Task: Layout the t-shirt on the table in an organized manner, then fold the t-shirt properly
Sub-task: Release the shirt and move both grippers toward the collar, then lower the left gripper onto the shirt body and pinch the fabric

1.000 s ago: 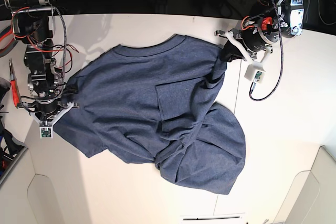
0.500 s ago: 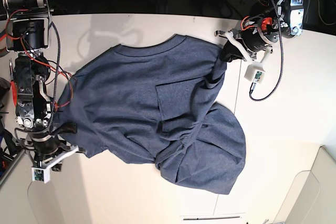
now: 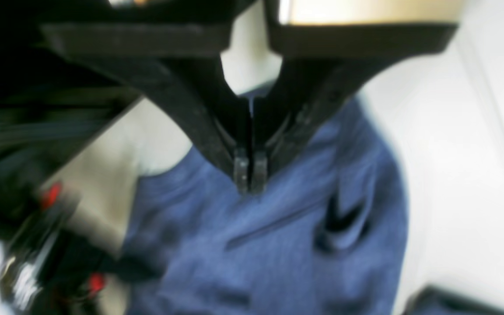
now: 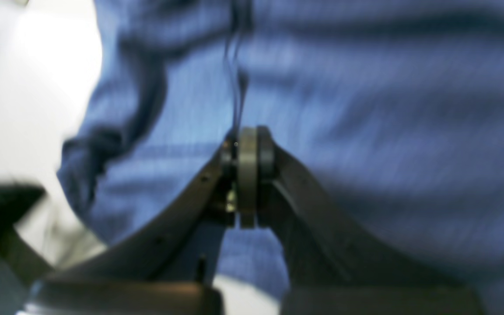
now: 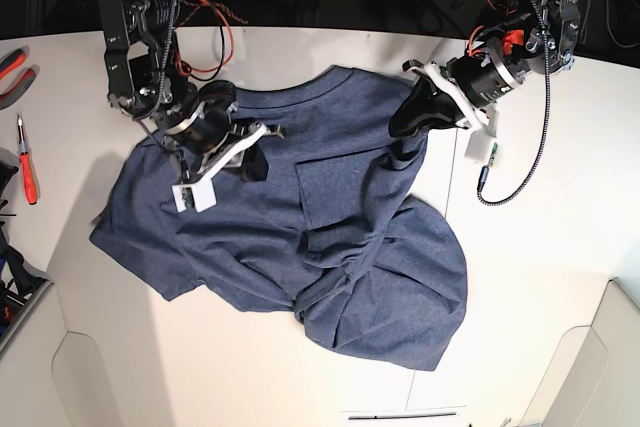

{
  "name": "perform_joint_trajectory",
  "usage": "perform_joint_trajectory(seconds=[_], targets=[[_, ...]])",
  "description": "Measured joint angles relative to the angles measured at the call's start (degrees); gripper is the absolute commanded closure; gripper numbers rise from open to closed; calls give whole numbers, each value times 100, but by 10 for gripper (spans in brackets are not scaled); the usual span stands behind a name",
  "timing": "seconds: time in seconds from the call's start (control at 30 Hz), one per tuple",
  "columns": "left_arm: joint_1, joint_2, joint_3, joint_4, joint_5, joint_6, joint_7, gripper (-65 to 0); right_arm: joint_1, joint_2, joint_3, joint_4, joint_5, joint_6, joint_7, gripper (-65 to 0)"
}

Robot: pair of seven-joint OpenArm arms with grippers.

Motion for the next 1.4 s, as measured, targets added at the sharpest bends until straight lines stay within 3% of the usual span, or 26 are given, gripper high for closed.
perform_joint_trajectory(seconds=[0.07,0.1,0.17,0.23,0.37,0.67,0.8,0.97,1.1,1.4], targets=[[-17,46,-4,101,-107,7,48,0,-216,2,-59,0,-90,2,-2,0],[-20,92,-13,192,-103,7,48,-39,-306,2,-63,0,-164,0,-2,0],[-83,188,-9,319,-48,2,83,-183,-450,13,-70,-11,-280,-2,13,0],[-251,236,22,323,337,4,125,-235,-575,15,-70,-48,-433,-4,20,0],[-693,197,352,323,1082,13,96,-234,-680,44,-70,-260,-577,-15,151,0],[-1329,140,2050,323,2970,33,-216,-234,-595,107,-70,-859,-599,96,205,0],[-1399,140,2682,232,3998,529,-595,-234,-584,105,-70,-861,-595,96,55,0],[-1803,142,3230,-546,4763,1259,-743,-234,-562,105,-70,-863,-557,98,-463,0],[-2037,125,3329,-1021,5130,1696,-728,-234,-555,214,-72,-859,-509,103,-595,0],[-2031,127,3333,-1045,5224,1714,-706,-234,-745,699,-83,-817,-210,310,-540,0]])
